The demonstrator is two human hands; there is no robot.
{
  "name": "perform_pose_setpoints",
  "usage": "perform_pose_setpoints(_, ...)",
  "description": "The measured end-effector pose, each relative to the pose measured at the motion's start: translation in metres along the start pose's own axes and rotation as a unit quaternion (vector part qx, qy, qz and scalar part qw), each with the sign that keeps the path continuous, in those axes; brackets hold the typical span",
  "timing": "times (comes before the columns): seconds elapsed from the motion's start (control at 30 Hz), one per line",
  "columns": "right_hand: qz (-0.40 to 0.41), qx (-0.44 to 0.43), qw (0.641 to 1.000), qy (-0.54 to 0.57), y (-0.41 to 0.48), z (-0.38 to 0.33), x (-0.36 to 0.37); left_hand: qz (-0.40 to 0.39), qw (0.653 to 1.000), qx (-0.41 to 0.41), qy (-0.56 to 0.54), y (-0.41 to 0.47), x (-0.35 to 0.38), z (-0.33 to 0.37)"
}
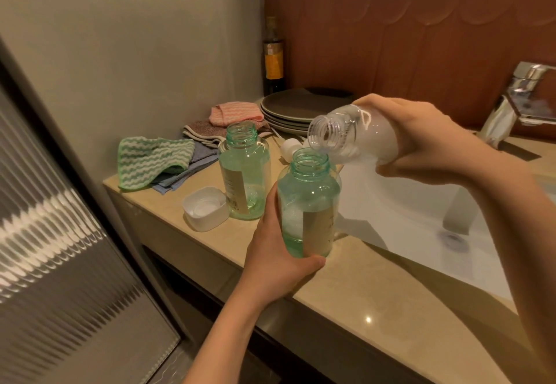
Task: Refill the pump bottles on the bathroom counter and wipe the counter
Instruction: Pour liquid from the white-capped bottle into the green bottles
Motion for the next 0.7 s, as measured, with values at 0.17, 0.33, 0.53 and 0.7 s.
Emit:
perform_pose_setpoints(0.17,-0.065,0.015,0.998,0.022,-0.002,0.002,0.006,0.006,1.000,0.004,-0.012,0.001,0.002,0.003)
perform_pose_setpoints(0.33,-0.096,0.015,0.994,0.045,-0.003,0.004,0.007,0.041,0.998,0.004,-0.057,0.000,0.007,0.005)
perform_pose_setpoints(0.53,-0.083,0.013,0.995,0.060,-0.005,0.003,0.003,0.078,0.992,0.020,-0.098,-0.004,0.003,0.011)
perform_pose_setpoints(0.7,-0.035,-0.009,0.996,0.088,-0.005,-0.011,-0.001,0.104,0.990,0.026,-0.094,-0.017,-0.010,0.016)
Point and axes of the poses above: each hand's wrist, its own y-axis towards the middle knuckle, its own x-axis out of the palm, z = x × y, the point moved 4 cm from there along y, towards the middle knuckle, and after that the axes turned 6 degrees about -z, right-handed, at the moved point
